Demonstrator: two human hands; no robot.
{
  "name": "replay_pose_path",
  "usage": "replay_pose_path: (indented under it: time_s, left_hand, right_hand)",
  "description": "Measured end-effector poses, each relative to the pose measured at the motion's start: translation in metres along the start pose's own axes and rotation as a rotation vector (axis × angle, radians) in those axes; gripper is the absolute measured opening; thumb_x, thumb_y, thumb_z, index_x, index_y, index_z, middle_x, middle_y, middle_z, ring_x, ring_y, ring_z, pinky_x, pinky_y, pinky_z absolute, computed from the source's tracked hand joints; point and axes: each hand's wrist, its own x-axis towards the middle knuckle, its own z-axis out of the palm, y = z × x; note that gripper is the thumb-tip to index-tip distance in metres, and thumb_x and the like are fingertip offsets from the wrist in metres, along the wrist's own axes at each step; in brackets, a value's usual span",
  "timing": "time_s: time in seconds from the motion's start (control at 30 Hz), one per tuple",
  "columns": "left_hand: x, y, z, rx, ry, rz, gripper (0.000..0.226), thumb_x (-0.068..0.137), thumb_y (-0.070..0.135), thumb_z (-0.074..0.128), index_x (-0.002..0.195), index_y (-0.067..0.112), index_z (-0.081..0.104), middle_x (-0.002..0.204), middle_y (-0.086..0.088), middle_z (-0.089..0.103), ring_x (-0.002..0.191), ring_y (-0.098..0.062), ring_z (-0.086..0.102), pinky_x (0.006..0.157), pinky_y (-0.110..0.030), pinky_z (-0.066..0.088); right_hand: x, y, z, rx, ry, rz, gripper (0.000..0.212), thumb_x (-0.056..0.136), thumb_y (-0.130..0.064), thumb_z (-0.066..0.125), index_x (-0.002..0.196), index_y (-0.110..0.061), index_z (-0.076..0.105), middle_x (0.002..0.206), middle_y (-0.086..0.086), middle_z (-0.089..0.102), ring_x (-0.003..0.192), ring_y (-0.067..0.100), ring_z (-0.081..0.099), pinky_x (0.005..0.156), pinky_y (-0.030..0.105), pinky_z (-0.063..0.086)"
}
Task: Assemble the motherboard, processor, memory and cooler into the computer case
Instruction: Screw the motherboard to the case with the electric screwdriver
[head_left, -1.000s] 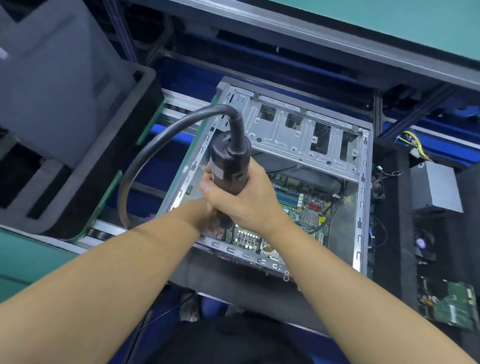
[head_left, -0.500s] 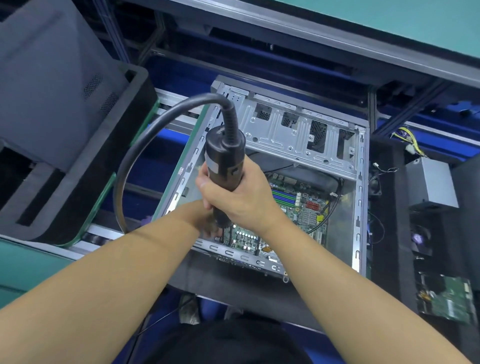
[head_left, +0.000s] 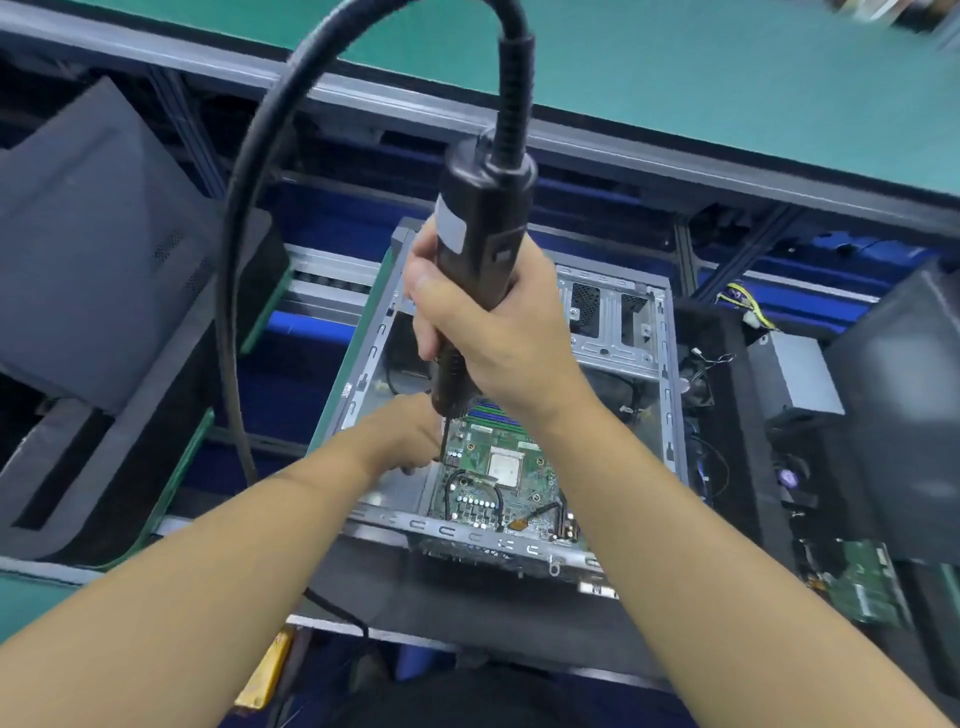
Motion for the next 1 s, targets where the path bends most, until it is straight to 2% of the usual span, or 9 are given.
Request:
replay_pose_path:
  time_s: [0.07,0.13,0.2,0.37,0.5,0.63,0.8,0.9,1.0]
  left_hand:
    - [0.001,0.009,-0.003,-0.064,0.165,0.051,0.024,0.08,0.001,0.042,0.071,0.004,0.065,0.074,-0.011,0.068,0.053,-0.019,0.055,0.048,-0.023,0.046]
    - [-0.001,0.026,-0.006,-0.12,0.348,0.132,0.031,0.076,0.005,0.04,0.065,0.014,0.067,0.067,-0.001,0.068,0.05,-0.017,0.054,0.05,-0.024,0.047]
    - [-0.003,0.044,-0.002,-0.206,0.389,0.233,0.033,0.077,0.008,0.04,0.062,0.022,0.065,0.064,0.005,0.067,0.051,-0.015,0.057,0.05,-0.027,0.048]
    - [-0.018,0.105,0.03,-0.286,0.203,0.532,0.029,0.089,0.011,0.044,0.078,0.032,0.062,0.068,0.01,0.068,0.046,-0.003,0.05,0.045,-0.016,0.039]
    - [-0.03,0.153,0.059,-0.265,0.004,0.694,0.024,0.095,0.02,0.046,0.086,0.034,0.062,0.075,0.003,0.069,0.043,-0.005,0.043,0.042,-0.015,0.035]
    - [-0.037,0.196,0.096,-0.123,-0.065,0.79,0.022,0.095,0.024,0.046,0.088,0.035,0.064,0.079,0.002,0.07,0.051,-0.011,0.052,0.046,-0.017,0.04]
    - [-0.018,0.256,0.157,0.092,-0.165,0.723,0.022,0.089,0.01,0.046,0.093,0.021,0.065,0.089,0.002,0.069,0.06,-0.001,0.056,0.048,-0.011,0.036]
    - [0.007,0.281,0.202,0.229,-0.169,0.568,0.027,0.089,0.002,0.044,0.095,0.014,0.067,0.096,-0.001,0.065,0.086,-0.022,0.063,0.069,-0.026,0.051]
    - [0.034,0.284,0.245,0.478,-0.098,0.446,0.024,0.089,-0.003,0.046,0.09,0.009,0.067,0.091,-0.008,0.054,0.081,-0.029,0.053,0.068,-0.033,0.042]
  right_hand:
    - [0.003,-0.026,-0.006,-0.063,0.021,-0.089,0.024,0.087,-0.004,0.065,0.1,0.012,0.053,0.065,0.008,0.055,0.05,0.022,0.052,0.053,0.033,0.048]
    - [0.003,-0.049,-0.016,-0.145,0.062,-0.143,0.022,0.087,0.0,0.066,0.1,0.012,0.053,0.07,0.023,0.053,0.054,0.023,0.05,0.053,0.035,0.049]
    - [-0.003,-0.068,-0.029,-0.244,0.11,-0.177,0.021,0.087,0.001,0.067,0.1,0.011,0.054,0.079,0.03,0.053,0.057,0.021,0.049,0.057,0.037,0.049]
    - [-0.037,-0.102,-0.081,-0.415,0.276,-0.187,0.022,0.088,0.002,0.067,0.101,0.013,0.052,0.081,0.028,0.052,0.06,0.022,0.049,0.058,0.041,0.049]
    - [-0.074,-0.112,-0.125,-0.547,0.362,-0.168,0.016,0.089,-0.004,0.068,0.092,-0.013,0.055,0.081,0.021,0.052,0.062,0.024,0.05,0.062,0.042,0.048]
    - [-0.108,-0.107,-0.166,-0.574,0.423,-0.117,0.019,0.087,-0.017,0.07,0.094,-0.015,0.053,0.077,0.013,0.052,0.064,0.027,0.049,0.06,0.04,0.048]
    - [-0.139,-0.099,-0.228,-0.542,0.442,-0.096,0.019,0.085,-0.024,0.07,0.09,-0.023,0.052,0.072,0.0,0.052,0.062,0.022,0.051,0.061,0.039,0.049]
    - [-0.155,-0.088,-0.27,-0.48,0.433,-0.097,0.021,0.087,-0.019,0.07,0.094,-0.011,0.052,0.071,-0.003,0.052,0.06,0.015,0.052,0.061,0.031,0.048]
    - [-0.167,-0.075,-0.307,-0.378,0.402,-0.09,0.019,0.088,-0.015,0.069,0.096,-0.01,0.053,0.069,0.005,0.052,0.054,0.013,0.053,0.056,0.03,0.051]
